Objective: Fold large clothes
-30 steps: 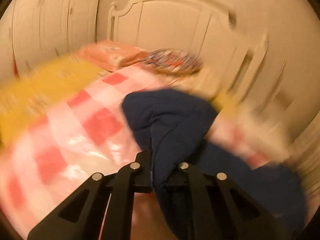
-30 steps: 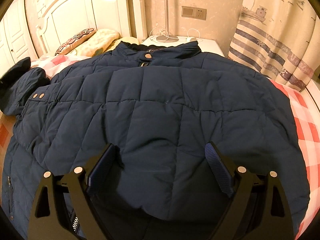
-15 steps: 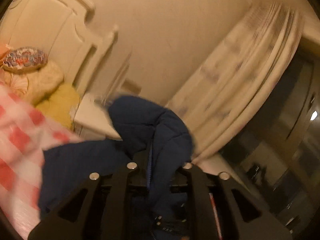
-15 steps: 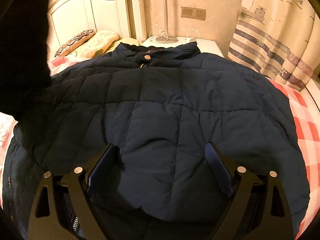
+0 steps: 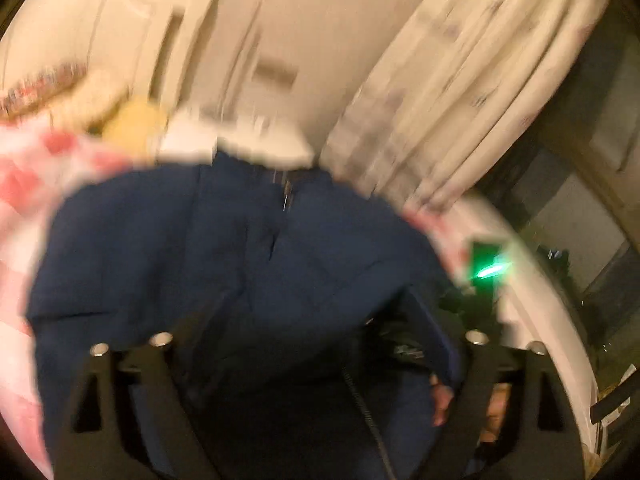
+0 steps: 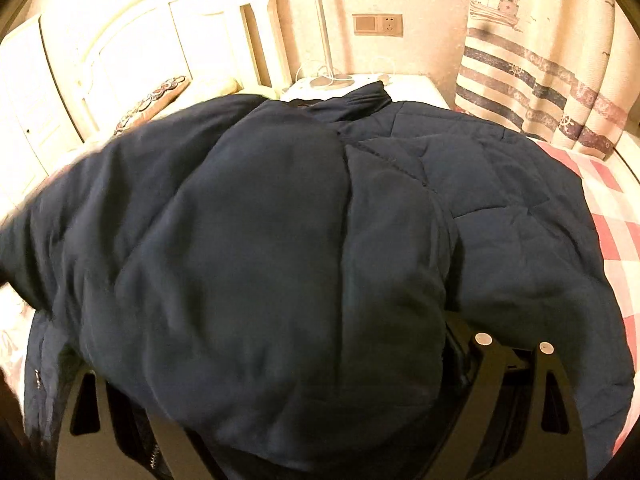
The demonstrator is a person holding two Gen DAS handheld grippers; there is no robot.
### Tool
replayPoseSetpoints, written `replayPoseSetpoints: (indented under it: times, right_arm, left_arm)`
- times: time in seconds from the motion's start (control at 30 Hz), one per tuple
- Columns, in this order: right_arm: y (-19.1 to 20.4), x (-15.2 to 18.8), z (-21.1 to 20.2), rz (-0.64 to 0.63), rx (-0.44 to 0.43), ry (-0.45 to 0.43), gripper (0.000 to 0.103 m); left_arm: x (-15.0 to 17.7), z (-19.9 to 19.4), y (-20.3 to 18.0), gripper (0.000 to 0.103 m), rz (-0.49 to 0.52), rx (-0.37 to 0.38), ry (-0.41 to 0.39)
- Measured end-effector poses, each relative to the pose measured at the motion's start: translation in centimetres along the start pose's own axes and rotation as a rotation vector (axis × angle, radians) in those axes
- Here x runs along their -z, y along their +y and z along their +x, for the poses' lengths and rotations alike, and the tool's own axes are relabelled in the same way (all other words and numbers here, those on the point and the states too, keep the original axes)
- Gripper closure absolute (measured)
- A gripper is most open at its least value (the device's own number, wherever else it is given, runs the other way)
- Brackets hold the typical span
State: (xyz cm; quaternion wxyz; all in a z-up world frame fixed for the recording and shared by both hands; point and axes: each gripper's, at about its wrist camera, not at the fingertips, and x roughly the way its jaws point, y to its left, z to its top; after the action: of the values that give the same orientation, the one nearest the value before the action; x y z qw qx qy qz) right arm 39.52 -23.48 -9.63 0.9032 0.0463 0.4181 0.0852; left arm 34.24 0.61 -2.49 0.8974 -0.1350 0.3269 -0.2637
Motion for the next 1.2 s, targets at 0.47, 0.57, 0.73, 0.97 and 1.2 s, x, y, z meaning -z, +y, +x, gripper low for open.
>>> replayPoseSetpoints:
  times: [0.47,0.57,0.73,0.97,1.2]
  right_arm:
    - [-3.9,0.8,-2.3,0.232,-0.079,-0.148,0.017]
    - [-5.6,1.3,-3.6,0.348,-0.146,-0.214,0.017]
    - [-7.5,3.0,-6.2,0.519,-0.160,-0.249,0.017]
    - [-10.0,6.1,-11.5,0.644,-0.088,-0.295,0.016]
    - [-9.0,7.8,-9.9,0.692,-0.388,-0.154,0.016]
  left_arm:
    - [4.1,-2.0,9.6,0.003,-0.249,-0.462,-0.068]
    - [4.4,-2.5,11.3,0.003,-0.324,-0.376,-0.077]
    - [4.6,-2.4,10.8,0.002,-0.309,-0.392,-0.066]
    - [4.6,-2.3,10.9,0.003,-0.319,-0.393,-0.060]
    - [4.6,-2.2,11.0,0.003,-0.324,-0.395,-0.061]
